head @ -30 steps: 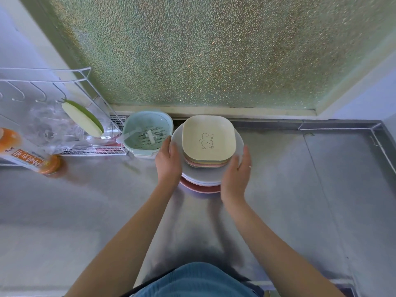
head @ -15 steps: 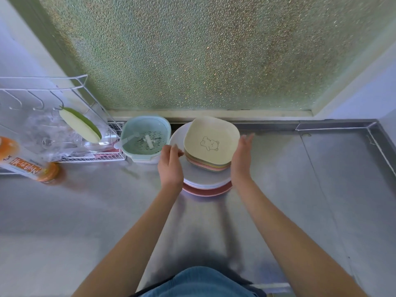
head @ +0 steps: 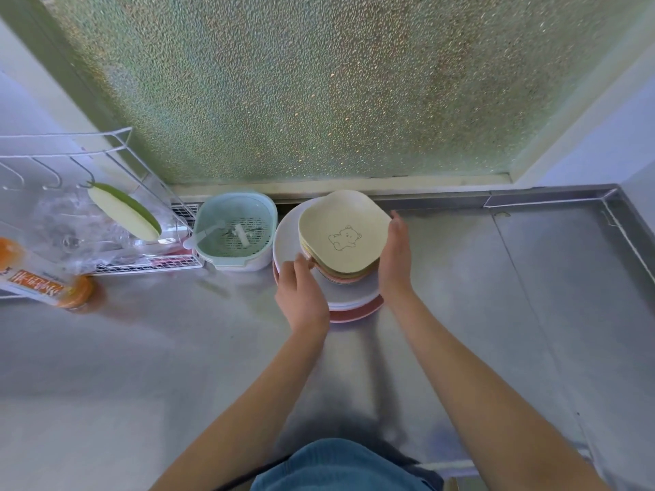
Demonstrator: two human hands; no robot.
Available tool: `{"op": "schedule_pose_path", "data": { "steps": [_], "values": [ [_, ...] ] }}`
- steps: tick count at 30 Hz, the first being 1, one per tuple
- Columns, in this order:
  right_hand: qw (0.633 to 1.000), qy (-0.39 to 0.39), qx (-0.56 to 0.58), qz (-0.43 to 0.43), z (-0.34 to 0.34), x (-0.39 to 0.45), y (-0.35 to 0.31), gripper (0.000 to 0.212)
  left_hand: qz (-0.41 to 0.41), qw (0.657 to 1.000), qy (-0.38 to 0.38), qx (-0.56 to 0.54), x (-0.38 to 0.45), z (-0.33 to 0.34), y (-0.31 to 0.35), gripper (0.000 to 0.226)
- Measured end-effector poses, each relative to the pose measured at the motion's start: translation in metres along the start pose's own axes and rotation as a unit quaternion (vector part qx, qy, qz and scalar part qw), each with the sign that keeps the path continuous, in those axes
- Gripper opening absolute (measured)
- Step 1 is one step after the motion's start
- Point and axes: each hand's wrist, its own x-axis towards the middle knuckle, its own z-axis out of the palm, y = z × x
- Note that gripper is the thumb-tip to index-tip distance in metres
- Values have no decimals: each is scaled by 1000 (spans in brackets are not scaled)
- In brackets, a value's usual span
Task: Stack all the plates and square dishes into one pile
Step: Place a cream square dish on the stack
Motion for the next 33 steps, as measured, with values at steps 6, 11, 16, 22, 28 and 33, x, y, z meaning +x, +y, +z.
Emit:
{"op": "schedule_pose_path", "data": {
  "steps": [6, 11, 16, 22, 28, 33],
  "values": [
    [997, 49, 53, -11, 7, -57, 13, 49, 42, 997, -62, 13, 48, 2, 31, 30],
    [998, 4, 49, -24, 16, -72, 16, 55, 78, 981, -162, 68, 64, 19, 36, 37],
    [998, 0, 55, 8, 11, -32, 13, 47, 119, 990, -57, 58, 60, 11, 16, 20],
    [996, -53, 66, 28, 5, 3, 6, 44, 72, 992, -86, 52, 72, 11, 17, 27],
    [998, -40, 47, 6, 9, -6, 12, 40, 53, 981, -178, 56, 85, 21, 9, 45],
    [999, -31, 40, 7, 7, -8, 15, 41, 41, 982, -183, 32, 83, 20, 10, 46]
  ]
}}
